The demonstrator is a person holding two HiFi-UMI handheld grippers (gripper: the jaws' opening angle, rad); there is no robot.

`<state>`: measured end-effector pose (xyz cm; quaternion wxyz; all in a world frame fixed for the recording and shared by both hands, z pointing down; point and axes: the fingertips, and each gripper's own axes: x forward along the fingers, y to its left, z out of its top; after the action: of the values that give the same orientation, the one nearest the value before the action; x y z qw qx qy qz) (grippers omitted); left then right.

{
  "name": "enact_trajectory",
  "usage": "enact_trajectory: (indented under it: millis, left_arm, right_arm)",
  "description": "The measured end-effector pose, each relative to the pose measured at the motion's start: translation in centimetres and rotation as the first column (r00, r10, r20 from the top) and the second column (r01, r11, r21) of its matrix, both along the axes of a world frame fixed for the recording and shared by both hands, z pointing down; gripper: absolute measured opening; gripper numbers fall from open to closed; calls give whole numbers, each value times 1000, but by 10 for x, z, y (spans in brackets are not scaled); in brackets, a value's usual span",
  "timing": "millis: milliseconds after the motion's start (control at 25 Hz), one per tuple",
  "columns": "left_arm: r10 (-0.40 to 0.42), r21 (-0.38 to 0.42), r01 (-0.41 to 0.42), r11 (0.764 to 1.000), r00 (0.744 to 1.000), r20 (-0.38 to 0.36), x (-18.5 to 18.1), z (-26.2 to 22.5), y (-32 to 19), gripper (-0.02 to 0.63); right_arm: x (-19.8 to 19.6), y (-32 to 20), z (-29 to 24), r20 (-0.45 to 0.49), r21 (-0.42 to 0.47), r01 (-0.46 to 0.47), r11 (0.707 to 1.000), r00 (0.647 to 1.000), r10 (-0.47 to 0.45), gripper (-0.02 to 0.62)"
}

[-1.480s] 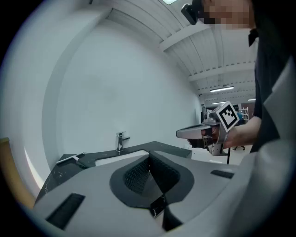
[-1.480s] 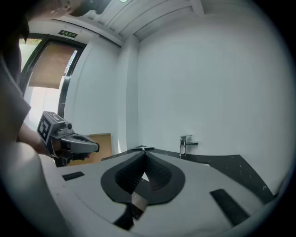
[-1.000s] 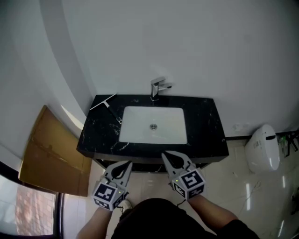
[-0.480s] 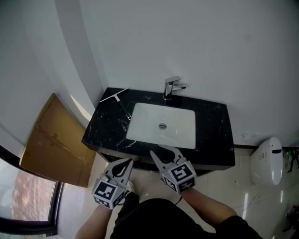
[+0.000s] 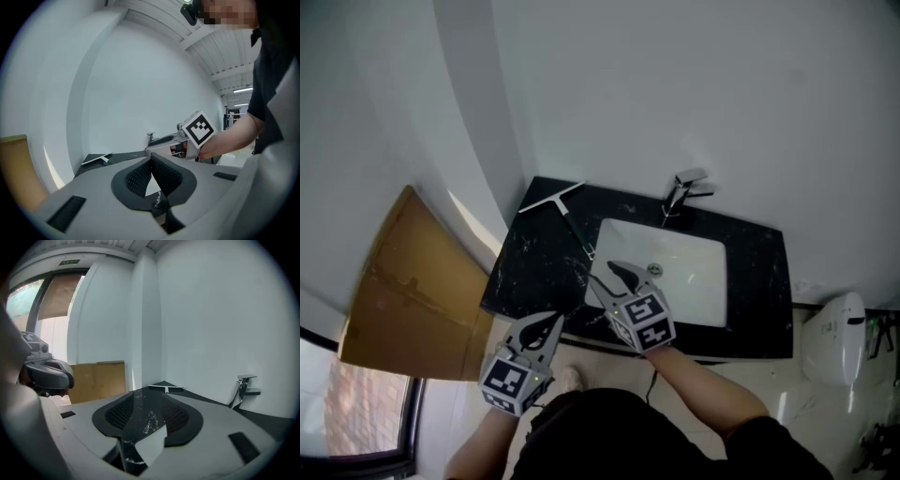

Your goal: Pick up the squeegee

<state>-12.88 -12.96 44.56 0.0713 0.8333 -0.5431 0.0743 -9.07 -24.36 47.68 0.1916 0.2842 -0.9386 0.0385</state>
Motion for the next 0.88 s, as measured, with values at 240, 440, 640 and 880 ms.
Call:
enact_trajectory:
  millis: [240,440,640,880]
  left_arm:
    - [-11,-32,11,999,1000,3,-72,8,-29,-5]
    - [3,-44,-3,999,1000,8,-109,18,-52,-5]
    - [27,-75,-27,997,1000,-7,-125,30,-75,-5]
    - [24,-111,-26,994,1000,-18,-141,43,-89,-5]
  right_arm:
    - [-68,-85,44,-93,-17,-42,999,995,41,190]
    - [-101,-140,90,-187,-60,-85,995,980,73,190]
    - [-122,-178,125,-234,-106,-104,989,969,77,190]
    - [-134,-199,158,-280,-171,-115,979,958,64,190]
